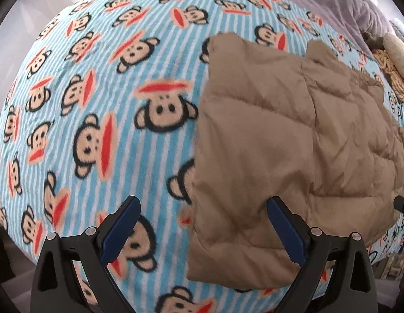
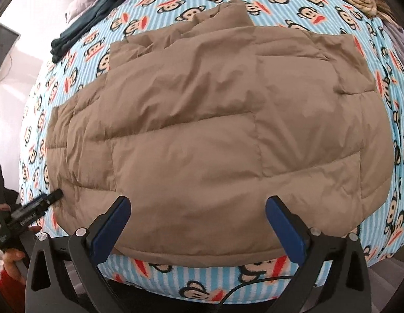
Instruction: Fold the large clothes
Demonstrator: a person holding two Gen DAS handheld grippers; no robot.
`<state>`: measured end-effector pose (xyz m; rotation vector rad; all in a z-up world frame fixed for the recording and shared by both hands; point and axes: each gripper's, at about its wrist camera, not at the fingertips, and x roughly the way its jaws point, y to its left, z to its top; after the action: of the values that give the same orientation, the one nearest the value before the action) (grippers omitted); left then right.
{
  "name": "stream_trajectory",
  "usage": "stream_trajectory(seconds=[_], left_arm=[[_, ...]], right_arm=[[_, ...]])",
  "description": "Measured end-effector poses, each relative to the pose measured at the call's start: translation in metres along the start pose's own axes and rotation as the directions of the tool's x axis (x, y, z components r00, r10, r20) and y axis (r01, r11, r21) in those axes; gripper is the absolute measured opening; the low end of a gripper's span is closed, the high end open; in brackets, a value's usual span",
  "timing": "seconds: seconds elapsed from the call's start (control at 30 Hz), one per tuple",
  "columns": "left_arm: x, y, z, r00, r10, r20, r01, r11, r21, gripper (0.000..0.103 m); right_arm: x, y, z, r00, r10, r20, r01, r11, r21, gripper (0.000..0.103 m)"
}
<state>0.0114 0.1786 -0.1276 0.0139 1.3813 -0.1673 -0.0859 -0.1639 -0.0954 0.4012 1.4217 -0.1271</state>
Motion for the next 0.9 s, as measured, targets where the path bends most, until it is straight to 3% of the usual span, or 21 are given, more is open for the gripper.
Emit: stream_trajectory(seconds=[0.1,0.2,0.33,0.5,0.63,0.7,0.83,0.9], left_arm=[[0.001,0.015,0.012,0.992,-0.123,-0.014,0.123,0.992,-0.012,0.098],[0.009,0.027,0.023,0.968,-0.248,-0.039,0.248,0.969,-0.016,0.098],[0.029,0.037,0.039,0.931,-0.351,-0.103,0.354,0.935,0.011,0.098],[0.061,0.034,0.053,0.837,-0.514,-0.189,0.522,0.853,-0.010,0.098],[0.079,0.007,0.062,0.800,-0.554,-0.231,0.578,0.815,0.046,0.098],[0.083,-0.006,0.063,0.790,-0.563,-0.245,0.591,0.805,0.057,0.102],[0.095,-0.030,0.064,0.813,-0.518,-0.266,0.560,0.822,0.108,0.102],[0.095,-0.033,0.063,0.812,-0.514,-0.276,0.560,0.819,0.124,0.102]], right_arm=[[0.005,0.004,0.002,1.000,0.012,-0.020,-0.012,1.000,-0.006,0.103],[0.014,0.003,0.004,0.999,0.020,-0.048,-0.019,1.000,0.012,0.103],[0.025,0.000,0.003,0.997,0.017,-0.076,-0.015,1.000,0.022,0.103],[0.032,0.001,0.005,0.996,0.008,-0.087,-0.006,1.000,0.016,0.103],[0.036,0.000,0.008,0.996,0.014,-0.091,-0.012,1.000,0.026,0.103],[0.038,-0.001,0.008,0.995,0.014,-0.094,-0.011,0.999,0.030,0.103],[0.042,0.001,0.010,0.996,0.008,-0.092,-0.006,1.000,0.028,0.103],[0.043,0.002,0.011,0.996,0.004,-0.093,-0.002,1.000,0.020,0.103]])
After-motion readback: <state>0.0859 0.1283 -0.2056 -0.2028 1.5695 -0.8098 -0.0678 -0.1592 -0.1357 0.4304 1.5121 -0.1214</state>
